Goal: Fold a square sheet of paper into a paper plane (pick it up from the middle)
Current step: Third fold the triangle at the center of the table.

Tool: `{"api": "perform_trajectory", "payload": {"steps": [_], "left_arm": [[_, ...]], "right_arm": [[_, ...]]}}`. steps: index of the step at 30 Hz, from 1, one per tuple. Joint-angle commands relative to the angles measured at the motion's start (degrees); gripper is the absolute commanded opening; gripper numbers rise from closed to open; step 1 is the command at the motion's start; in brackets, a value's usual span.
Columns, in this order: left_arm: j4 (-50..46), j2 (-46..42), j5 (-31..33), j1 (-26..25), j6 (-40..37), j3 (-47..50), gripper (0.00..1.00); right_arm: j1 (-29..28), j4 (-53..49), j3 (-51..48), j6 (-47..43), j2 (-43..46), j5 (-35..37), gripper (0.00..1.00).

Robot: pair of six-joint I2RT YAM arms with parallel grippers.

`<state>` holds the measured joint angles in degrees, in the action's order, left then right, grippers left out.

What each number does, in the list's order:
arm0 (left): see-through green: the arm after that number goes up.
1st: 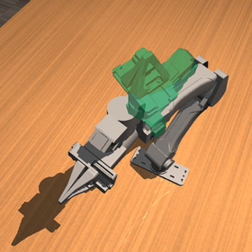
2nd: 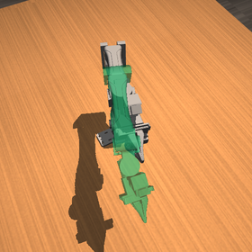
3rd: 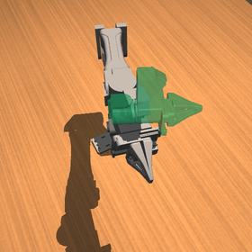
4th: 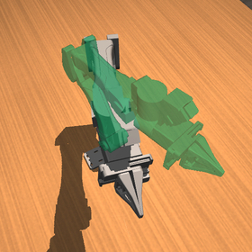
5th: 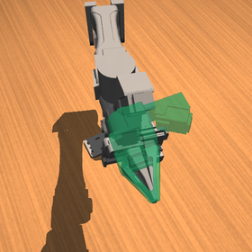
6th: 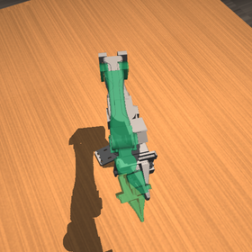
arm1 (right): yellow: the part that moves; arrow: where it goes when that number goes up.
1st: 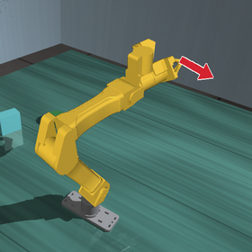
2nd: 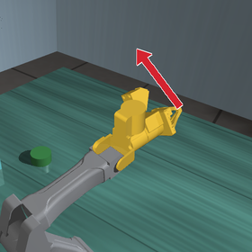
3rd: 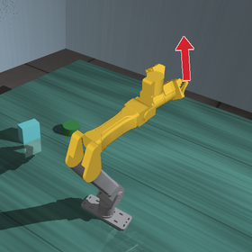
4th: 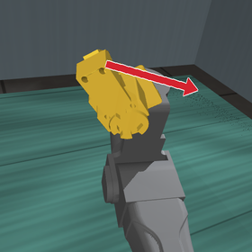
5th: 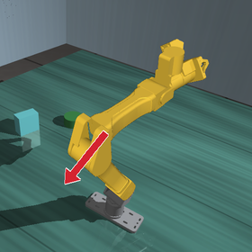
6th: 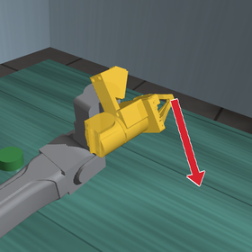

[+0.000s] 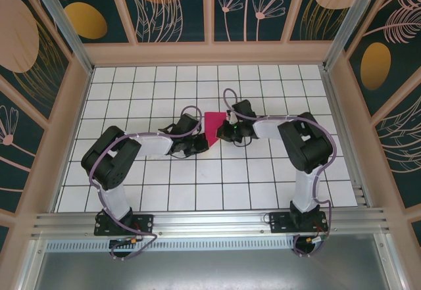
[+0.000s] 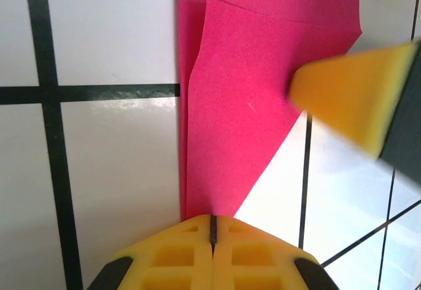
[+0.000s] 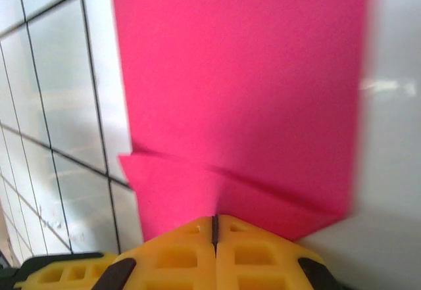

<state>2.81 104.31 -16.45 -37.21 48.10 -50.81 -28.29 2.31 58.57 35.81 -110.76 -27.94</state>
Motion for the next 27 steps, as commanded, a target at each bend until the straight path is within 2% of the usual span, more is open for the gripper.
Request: {"api": "perform_trajectory", "payload": {"steps": [1, 7, 10, 13, 17, 20, 24, 27], "left_arm": [[-10.6, 4.1, 4.6, 0.2, -0.4, 2.8, 0.0], [-10.3, 3.8, 4.0, 0.2, -0.8, 3.0, 0.0], [-9.6, 2.4, 2.8, 0.2, -1.9, 1.4, 0.0], [-5.6, -0.9, -1.1, 0.2, -3.6, -0.4, 0.03], [-1.3, -4.5, -1.8, 0.2, -3.7, -3.0, 0.14], [1.2, -4.3, -0.1, 0.2, -2.3, -4.0, 0.16], [0.2, -1.9, 6.0, 0.2, -0.4, -6.6, 0.13], [-0.9, 0.7, 8.0, 0.2, 0.2, -8.9, 0.09]], "right_arm": [[4.5, -1.7, -0.7, -3.6, -1.7, 4.5, 0.0], [8.1, -4.2, 1.8, -6.9, -3.3, 4.7, 0.0], [8.3, -4.9, 3.0, -6.4, -0.7, 2.7, 0.0], [8.0, -5.1, 2.9, -4.3, 3.4, -0.2, 0.0], [7.9, -5.3, 0.2, -1.6, 8.7, -0.7, 0.1], [7.4, -5.4, -2.0, -0.3, 10.4, -0.2, 0.17], [6.6, -5.4, -3.5, 2.1, 9.6, -0.1, 0.27], [5.5, -4.4, -3.6, 3.7, 8.3, -0.8, 0.31]]}}
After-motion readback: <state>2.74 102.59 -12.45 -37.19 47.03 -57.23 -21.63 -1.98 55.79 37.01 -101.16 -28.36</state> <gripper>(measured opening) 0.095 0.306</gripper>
